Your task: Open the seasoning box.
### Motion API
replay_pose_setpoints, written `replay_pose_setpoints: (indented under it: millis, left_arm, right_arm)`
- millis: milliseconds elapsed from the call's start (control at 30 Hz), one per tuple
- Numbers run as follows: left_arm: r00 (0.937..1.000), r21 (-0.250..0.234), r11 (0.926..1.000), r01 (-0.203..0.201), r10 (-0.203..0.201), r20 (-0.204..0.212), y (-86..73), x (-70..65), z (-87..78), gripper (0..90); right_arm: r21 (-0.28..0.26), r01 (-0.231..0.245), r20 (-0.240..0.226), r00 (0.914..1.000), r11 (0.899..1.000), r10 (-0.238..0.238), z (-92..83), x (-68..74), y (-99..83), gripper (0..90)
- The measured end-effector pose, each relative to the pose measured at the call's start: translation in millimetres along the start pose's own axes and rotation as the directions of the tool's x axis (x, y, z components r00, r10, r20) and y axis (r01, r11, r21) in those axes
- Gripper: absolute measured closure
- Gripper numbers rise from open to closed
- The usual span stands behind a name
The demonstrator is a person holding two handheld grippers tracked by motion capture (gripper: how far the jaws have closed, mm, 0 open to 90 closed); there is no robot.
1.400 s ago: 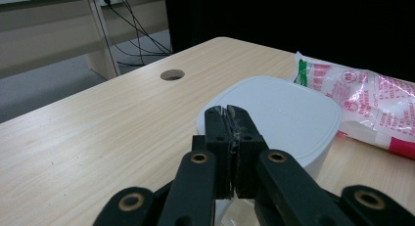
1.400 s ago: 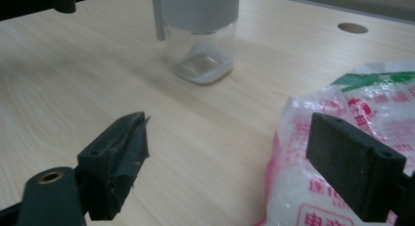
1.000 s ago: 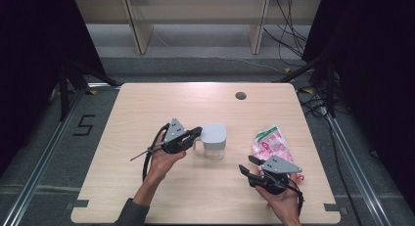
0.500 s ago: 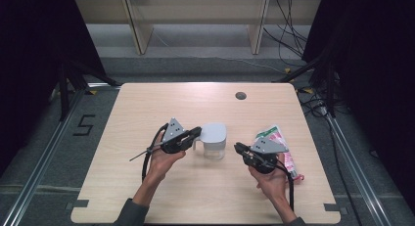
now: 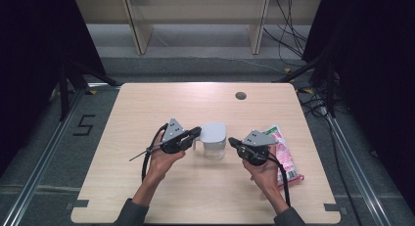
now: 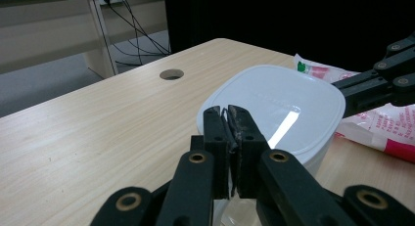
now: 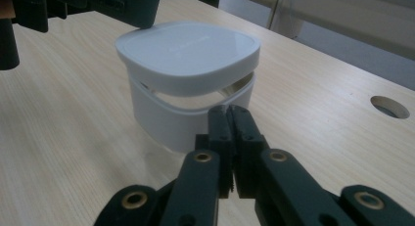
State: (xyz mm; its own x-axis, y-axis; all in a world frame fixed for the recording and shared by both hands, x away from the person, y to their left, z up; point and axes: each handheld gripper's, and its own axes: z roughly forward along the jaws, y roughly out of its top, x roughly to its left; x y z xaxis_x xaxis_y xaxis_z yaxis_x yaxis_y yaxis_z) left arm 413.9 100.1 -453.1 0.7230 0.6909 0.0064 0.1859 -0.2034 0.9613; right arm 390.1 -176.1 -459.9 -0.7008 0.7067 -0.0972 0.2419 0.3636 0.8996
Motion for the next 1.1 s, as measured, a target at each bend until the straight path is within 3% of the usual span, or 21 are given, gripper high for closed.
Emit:
replay_pose_setpoints:
  millis: [67, 133, 267, 333, 367, 600, 633, 767, 833, 867, 1000, 1100]
  left_arm:
    - [1.0000, 0.003, 1.0000, -0.003, 0.003, -0.003, -0.3, 0.5, -0.5, 86.5]
    - [1.0000, 0.006, 1.0000, -0.002, 0.002, -0.006, -0.7, 1.2, -0.7, 86.4]
    - [1.0000, 0.006, 1.0000, -0.002, 0.002, -0.006, -1.1, 2.0, -0.9, 86.4]
    - [1.0000, 0.003, 1.0000, 0.001, -0.001, -0.003, -1.5, 2.6, -0.9, 85.9]
    - [1.0000, 0.003, 1.0000, 0.001, -0.001, -0.003, -1.5, 2.6, -0.9, 85.8]
    - [1.0000, -0.002, 1.0000, 0.001, -0.001, -0.003, -2.2, 3.4, -1.0, 85.4]
    - [1.0000, -0.002, 1.0000, 0.001, -0.001, -0.003, -2.2, 3.4, -1.0, 85.4]
    - [1.0000, 0.000, 1.0000, 0.002, -0.002, -0.009, -2.4, 3.5, -1.3, 84.3]
    - [0.9999, 0.001, 1.0000, 0.004, -0.004, -0.010, -2.5, 3.9, -1.6, 81.2]
    - [0.9992, -0.006, 0.9993, 0.038, -0.038, -0.012, -3.6, 5.6, -2.3, 79.1]
    - [0.9980, 0.004, 0.9983, 0.058, -0.058, -0.025, -3.8, 8.7, -7.8, 70.9]
    - [0.9991, -0.003, 0.9993, 0.037, -0.037, -0.019, -2.2, 11.2, -10.7, 64.4]
  right_arm:
    - [0.014, -0.026, -0.019, 0.9995, 1.000, 0.027, 0.5, 1.3, 0.3, 90.0]
    - [0.002, 0.000, -0.013, 0.9999, 1.000, 0.000, 1.3, -0.2, 1.2, 90.0]
    - [0.011, -0.011, -0.023, 0.9997, 1.000, 0.011, 2.5, 2.6, 3.3, 90.0]
    - [-0.008, 0.037, -0.011, 0.9993, 0.999, -0.037, 3.0, 3.5, 7.9, 90.0]
    - [-0.004, 0.017, -0.016, 0.9997, 1.000, -0.017, 3.2, 5.9, 8.9, 90.0]
    - [-0.026, 0.058, -0.015, 0.9982, 0.998, -0.059, 6.5, 4.4, 13.0, 90.0]
    - [-0.028, 0.080, 0.005, 0.9968, 0.996, -0.080, 6.2, 4.3, 13.7, 90.0]
    - [-0.023, 0.072, 0.001, 0.9974, 0.997, -0.072, 5.2, 7.3, 17.9, 90.0]
    - [-0.025, 0.078, -0.002, 0.9970, 0.997, -0.078, 5.1, 8.0, 19.5, 90.0]
    - [-0.029, 0.083, -0.006, 0.9965, 0.996, -0.083, 4.8, 9.0, 22.2, 90.0]
    - [-0.043, 0.081, -0.005, 0.9967, 0.996, -0.081, 4.8, 9.2, 25.4, 90.0]
    - [-0.051, 0.068, -0.008, 0.9976, 0.996, -0.068, 5.6, 8.1, 25.6, 90.0]
